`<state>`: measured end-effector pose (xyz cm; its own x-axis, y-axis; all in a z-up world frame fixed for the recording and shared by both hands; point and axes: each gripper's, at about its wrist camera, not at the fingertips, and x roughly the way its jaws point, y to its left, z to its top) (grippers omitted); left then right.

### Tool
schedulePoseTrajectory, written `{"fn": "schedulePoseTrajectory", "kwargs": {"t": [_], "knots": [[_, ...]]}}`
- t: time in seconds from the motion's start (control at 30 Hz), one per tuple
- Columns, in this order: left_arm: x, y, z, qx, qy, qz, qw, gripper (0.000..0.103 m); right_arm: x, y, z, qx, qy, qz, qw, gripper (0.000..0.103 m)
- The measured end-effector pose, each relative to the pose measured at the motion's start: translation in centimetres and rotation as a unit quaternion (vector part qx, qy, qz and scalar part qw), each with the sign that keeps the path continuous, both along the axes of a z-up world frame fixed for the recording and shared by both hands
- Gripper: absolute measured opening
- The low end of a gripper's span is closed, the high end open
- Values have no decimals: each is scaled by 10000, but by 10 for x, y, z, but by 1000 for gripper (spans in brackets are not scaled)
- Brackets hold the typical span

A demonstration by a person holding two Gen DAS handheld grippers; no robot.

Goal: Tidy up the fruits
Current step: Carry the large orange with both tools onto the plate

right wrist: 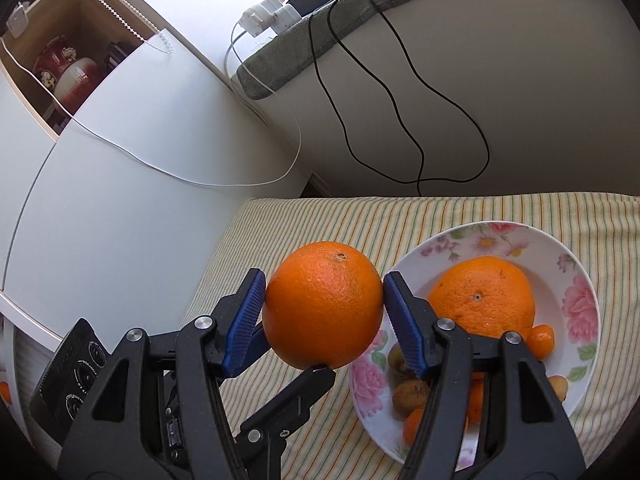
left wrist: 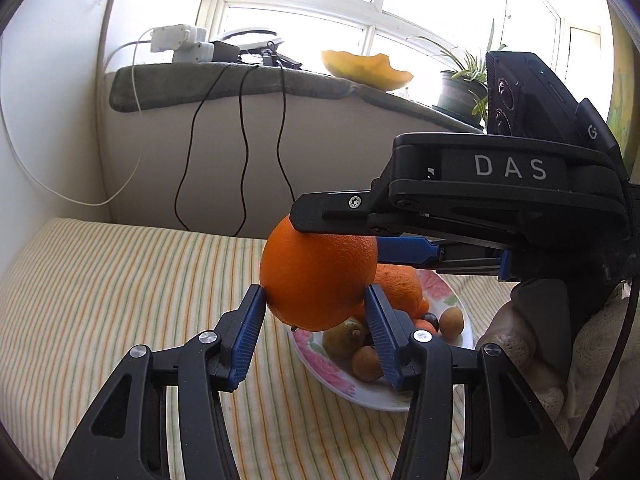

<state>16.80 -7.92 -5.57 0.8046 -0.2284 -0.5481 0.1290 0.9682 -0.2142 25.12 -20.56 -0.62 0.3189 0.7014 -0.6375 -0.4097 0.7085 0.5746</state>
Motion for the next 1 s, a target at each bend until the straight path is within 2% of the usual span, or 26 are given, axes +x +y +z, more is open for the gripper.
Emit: {"fn": "schedulePoseTrajectory", "kwargs": {"t": [0.5, 0.6, 0.8, 0.9, 1.0], "knots": [[17, 2, -12, -139, 308, -80, 9994, 50, 17, 13, -11, -494, -114, 26, 9987, 64], [18, 0, -11, -102, 276, -77, 9995, 50, 18, 17, -14, -701, -166, 102, 9974, 64], [22, 0, -10, -136, 278, -170, 9994, 49, 24, 15, -17, -628, -70, 16, 9980, 64], [23, -5, -8, -48, 249, -228, 9994, 49, 24, 15, -14, -860, -256, -105, 9959, 65], [24, -6, -8, 2, 222, -233, 9995, 49, 25, 15, -11, -824, -282, -73, 9962, 66]]}}
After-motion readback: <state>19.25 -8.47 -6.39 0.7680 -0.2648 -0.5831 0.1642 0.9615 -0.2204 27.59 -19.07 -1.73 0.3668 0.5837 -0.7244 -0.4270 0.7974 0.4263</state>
